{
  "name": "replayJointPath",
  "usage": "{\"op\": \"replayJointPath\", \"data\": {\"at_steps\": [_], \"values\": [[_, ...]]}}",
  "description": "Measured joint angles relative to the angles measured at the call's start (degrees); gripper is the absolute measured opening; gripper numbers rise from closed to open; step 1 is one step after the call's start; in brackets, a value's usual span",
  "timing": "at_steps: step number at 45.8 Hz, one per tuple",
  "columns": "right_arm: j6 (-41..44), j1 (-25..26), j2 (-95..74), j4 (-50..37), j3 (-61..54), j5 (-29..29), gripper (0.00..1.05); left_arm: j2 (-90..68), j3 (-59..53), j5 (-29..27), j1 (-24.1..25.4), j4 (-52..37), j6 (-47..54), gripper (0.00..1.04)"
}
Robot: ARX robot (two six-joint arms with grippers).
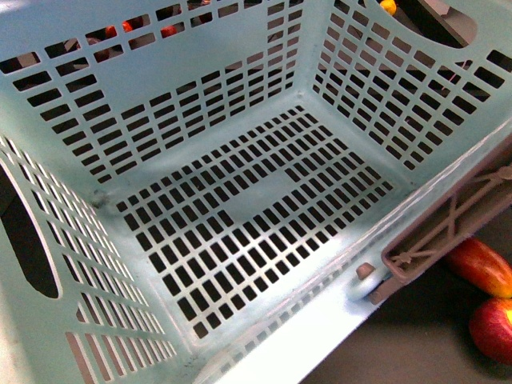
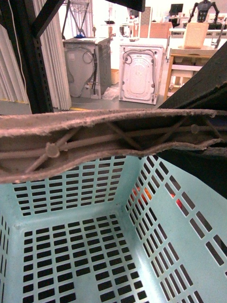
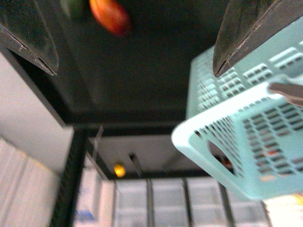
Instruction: Pick apple with right arm and hold basket with left
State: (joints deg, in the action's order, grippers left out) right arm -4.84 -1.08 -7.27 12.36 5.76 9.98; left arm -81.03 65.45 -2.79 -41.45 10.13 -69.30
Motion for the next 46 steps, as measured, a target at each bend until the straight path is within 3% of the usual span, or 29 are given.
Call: {"op": "replayJointPath", "data": {"at_steps": [3,6,11,15,19,24,33,46], "values": [[-1.46,3.56,-6.32,4.87,2.05,-0.52,0.96,0.00,0.00,0.20,0.00,0.00,0.00,0.10],[-0.96,10.21,-11.50,2.69,2.08,-6.95,0.96,-0.04,0.00,0.55,-0.02,0.02,0.02,0.10],[5.31,24.24,-28.11,-12.24,2.67,-17.55,0.96,-0.13,0.00,0.74,-0.02,0.00,-0.02,0.10],[10.21,28.50,-44.11,-24.13,4.24,-18.69,0.96,-0.13,0.00,0.66,-0.02,0.00,0.04,0.10],[12.28,28.30,-62.93,-34.27,7.74,-20.33,0.96,-0.13,0.00,0.20,0.11,0.00,0.02,0.10],[14.69,23.15,-87.78,-42.36,12.50,-17.79,0.96,-0.13,0.00,0.28,0.09,0.02,0.22,0.10],[17.73,16.96,-105.09,-42.71,17.27,-16.15,0.96,-0.13,0.00,0.68,0.02,0.02,0.13,0.10],[19.65,17.11,-119.12,-41.99,25.20,-12.28,0.96,-0.13,0.00,0.46,0.04,0.00,0.20,0.10]]}}
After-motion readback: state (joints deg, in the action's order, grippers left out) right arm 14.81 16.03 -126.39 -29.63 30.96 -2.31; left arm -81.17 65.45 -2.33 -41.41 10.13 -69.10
